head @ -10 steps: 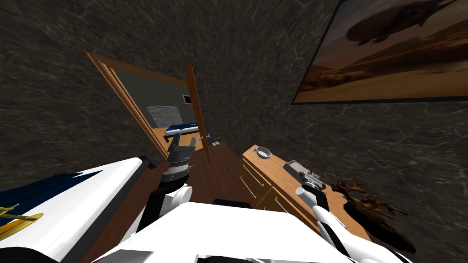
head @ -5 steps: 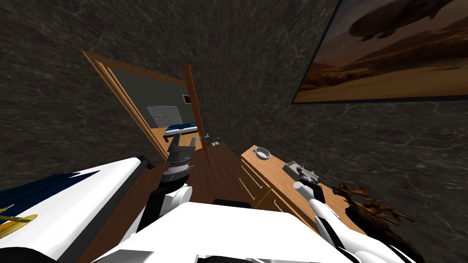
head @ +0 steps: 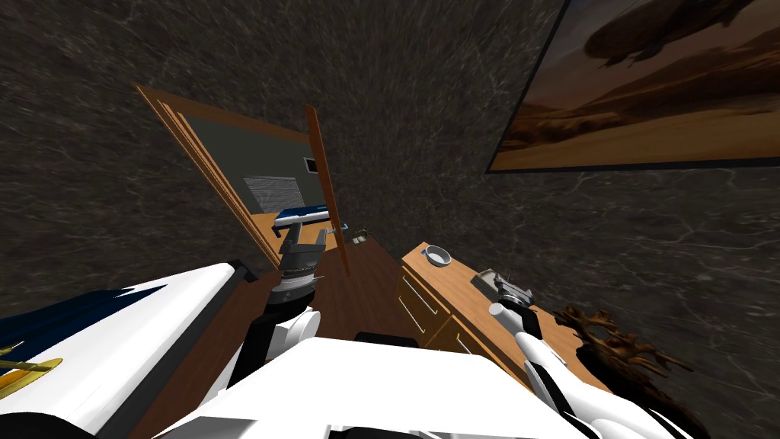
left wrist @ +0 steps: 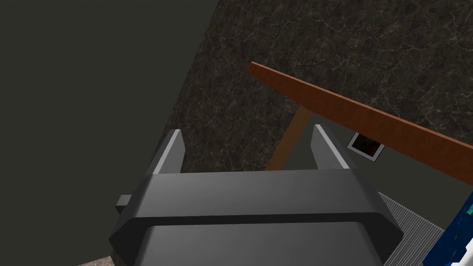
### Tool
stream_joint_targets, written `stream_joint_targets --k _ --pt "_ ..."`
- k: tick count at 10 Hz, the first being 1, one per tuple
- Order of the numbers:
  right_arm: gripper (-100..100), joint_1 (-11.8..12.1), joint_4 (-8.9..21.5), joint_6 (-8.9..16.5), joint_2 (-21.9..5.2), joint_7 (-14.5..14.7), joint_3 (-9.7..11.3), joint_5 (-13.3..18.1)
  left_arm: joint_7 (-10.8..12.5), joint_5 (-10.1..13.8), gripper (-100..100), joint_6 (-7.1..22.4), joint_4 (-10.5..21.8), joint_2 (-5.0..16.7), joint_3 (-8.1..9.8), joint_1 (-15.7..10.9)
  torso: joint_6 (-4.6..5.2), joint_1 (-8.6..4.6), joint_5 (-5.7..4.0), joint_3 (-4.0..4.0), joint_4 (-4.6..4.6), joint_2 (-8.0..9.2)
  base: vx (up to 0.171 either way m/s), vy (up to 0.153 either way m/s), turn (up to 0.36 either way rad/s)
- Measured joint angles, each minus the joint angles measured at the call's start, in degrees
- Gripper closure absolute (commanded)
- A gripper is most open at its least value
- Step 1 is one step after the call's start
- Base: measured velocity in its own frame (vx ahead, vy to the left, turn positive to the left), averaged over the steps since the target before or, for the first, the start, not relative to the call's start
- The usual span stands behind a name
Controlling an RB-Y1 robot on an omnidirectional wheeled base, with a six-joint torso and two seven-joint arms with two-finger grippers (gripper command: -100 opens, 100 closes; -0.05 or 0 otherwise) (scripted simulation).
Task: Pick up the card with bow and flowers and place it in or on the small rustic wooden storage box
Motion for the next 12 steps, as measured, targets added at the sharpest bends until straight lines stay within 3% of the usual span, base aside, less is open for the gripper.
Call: stream_joint_targets --k 3,5,7,12 --pt "-100 1.8 -4.6 2.8 0.0 -2.5 -0.3 3.3 0.0 0.0 0 0.0 0.0 0.0 0.00 0.0 0.03 0.14 0.03 -0.22 -0.09 -0.40 0.102 0.038 -0.162" --pt "-100 1.9 -5.5 3.5 -0.4 -4.3 0.0 4.5 0.0 0.0 0 0.0 0.0 0.0 0.00 0.0 -0.02 0.07 0.02 -0.13 -0.05 -0.21 0.048 0.013 -0.119" --pt "-100 4.0 -9.8 6.0 0.0 -4.9 -0.8 6.2 0.0 0.0 0 0.0 0.0 0.0 0.00 0.0 -0.02 0.08 0.02 -0.15 -0.05 -0.25 0.087 0.038 -0.192" --pt "-100 6.4 -17.1 10.6 -0.3 -10.2 -0.8 12.3 0.0 0.0 0 0.0 0.0 0.0 0.00 0.0 0.01 0.13 0.03 -0.20 -0.08 -0.34 0.087 0.050 -0.164"
